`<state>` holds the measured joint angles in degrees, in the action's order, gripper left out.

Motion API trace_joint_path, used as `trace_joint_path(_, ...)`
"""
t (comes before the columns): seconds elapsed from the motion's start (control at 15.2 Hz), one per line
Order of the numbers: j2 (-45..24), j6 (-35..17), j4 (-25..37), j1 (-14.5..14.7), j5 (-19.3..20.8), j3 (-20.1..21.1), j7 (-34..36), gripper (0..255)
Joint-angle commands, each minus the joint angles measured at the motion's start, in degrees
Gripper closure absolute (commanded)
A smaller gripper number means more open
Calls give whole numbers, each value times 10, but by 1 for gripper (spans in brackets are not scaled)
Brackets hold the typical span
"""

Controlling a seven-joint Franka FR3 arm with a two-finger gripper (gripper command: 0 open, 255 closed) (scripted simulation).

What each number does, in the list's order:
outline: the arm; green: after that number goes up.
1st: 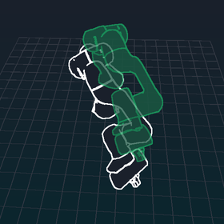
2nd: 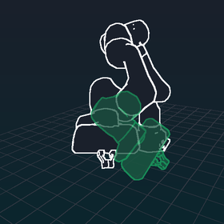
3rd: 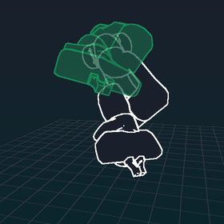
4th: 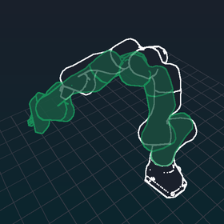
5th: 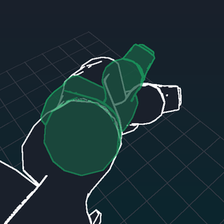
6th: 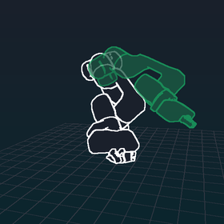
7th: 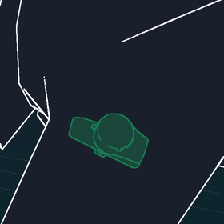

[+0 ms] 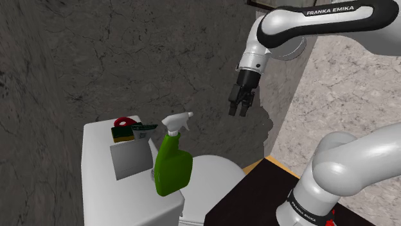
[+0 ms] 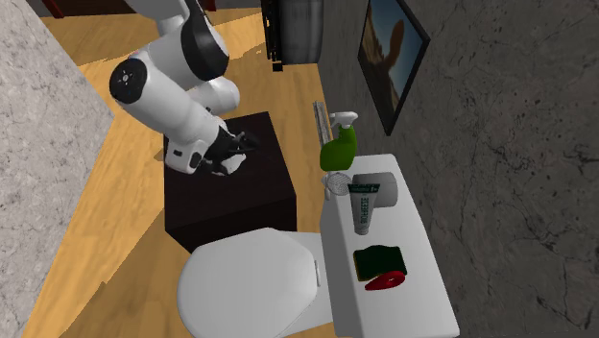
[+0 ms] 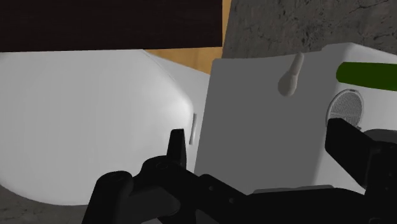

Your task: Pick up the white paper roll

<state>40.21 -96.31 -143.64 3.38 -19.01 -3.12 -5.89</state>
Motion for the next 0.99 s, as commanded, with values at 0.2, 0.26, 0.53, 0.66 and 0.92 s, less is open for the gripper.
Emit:
trace_joint_path(0.2, -40, -96, -44, 44, -123, -11, -40, 0)
trace_joint_path(0.26, -51, -114, -50, 55, -150, -14, -52, 0)
trace_joint_path(0.53, -101, -176, -60, 103, -267, -23, -111, 0)
trace_joint_path(0.66, -130, -200, -58, 128, -330, -28, -147, 0)
trace_joint_path(0.92, -194, -224, -38, 176, -465, -35, -228, 0)
